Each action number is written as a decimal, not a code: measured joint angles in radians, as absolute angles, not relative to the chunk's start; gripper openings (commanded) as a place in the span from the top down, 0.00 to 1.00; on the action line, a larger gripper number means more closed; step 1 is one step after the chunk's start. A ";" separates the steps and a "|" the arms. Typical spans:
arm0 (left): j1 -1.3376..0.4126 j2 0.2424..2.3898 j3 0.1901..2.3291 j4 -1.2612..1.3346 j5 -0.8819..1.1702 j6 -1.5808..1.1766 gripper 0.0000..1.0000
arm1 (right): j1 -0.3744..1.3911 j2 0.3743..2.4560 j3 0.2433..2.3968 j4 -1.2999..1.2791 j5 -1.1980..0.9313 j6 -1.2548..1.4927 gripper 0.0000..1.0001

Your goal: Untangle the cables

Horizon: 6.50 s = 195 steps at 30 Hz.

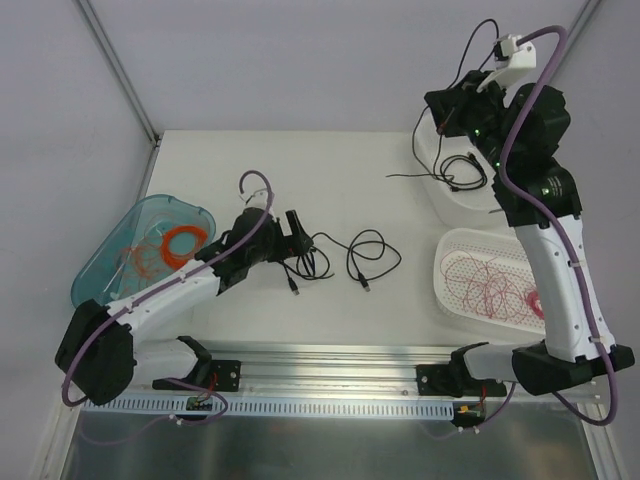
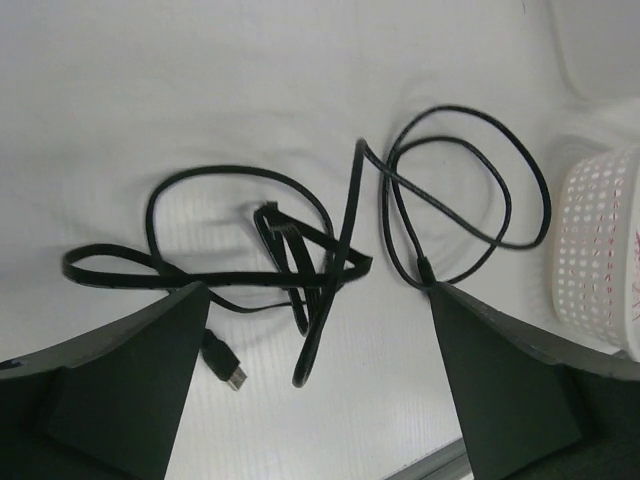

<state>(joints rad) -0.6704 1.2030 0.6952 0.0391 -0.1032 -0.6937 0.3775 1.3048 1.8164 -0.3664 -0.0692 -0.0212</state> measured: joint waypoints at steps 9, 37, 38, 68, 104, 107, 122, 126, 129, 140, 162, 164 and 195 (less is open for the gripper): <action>-0.448 1.110 0.900 -0.149 -0.017 -0.557 0.01 | 0.102 1.443 1.944 -0.373 -0.114 -0.038 0.99; -0.364 1.073 0.867 -0.222 -0.116 -0.193 0.01 | -0.162 1.929 1.824 -0.496 -0.050 0.041 0.03; -0.364 1.073 0.867 -0.221 -0.115 -0.193 0.01 | -0.154 1.901 1.818 -0.512 -0.043 0.036 0.03; -0.332 1.103 0.867 -0.217 -0.139 -0.211 0.01 | 0.984 1.523 1.124 -0.224 -0.033 0.041 0.28; -0.247 1.123 0.867 -0.215 -0.117 -0.253 0.01 | 0.934 1.626 1.699 -0.500 0.040 -0.096 0.99; -0.247 1.124 0.867 -0.215 -0.106 -0.253 0.01 | 0.910 1.580 1.848 -0.567 0.019 -0.135 0.99; -0.247 1.143 0.866 -0.177 0.135 -0.248 0.01 | 0.811 1.419 1.628 -0.551 -0.052 -0.121 0.99; -0.247 1.143 0.862 -0.151 0.201 -0.248 0.01 | 0.816 1.488 1.518 -0.562 0.054 -0.116 0.99; -0.247 1.143 0.855 -0.140 0.229 -0.248 0.01 | 0.814 1.515 1.442 -0.540 0.145 -0.116 0.99; -0.247 1.143 0.853 -0.134 0.279 -0.247 0.01 | 0.788 1.535 1.414 -0.306 0.383 -0.100 0.99; -0.272 1.145 0.819 -0.035 0.435 -0.245 0.05 | 0.771 1.249 1.145 0.102 0.117 0.196 0.99; -0.305 1.155 0.816 -0.019 0.445 -0.240 0.06 | 0.771 1.237 1.145 0.102 0.093 0.202 0.99; -0.524 1.350 0.756 0.099 0.251 -0.144 1.00 | 0.767 1.187 1.147 0.098 -0.030 0.205 0.99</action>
<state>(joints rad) -0.5240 1.3502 0.7555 0.0990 0.2508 -0.1436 0.7670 1.1873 1.1465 0.0982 -0.0299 0.2047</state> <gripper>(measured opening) 0.013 0.035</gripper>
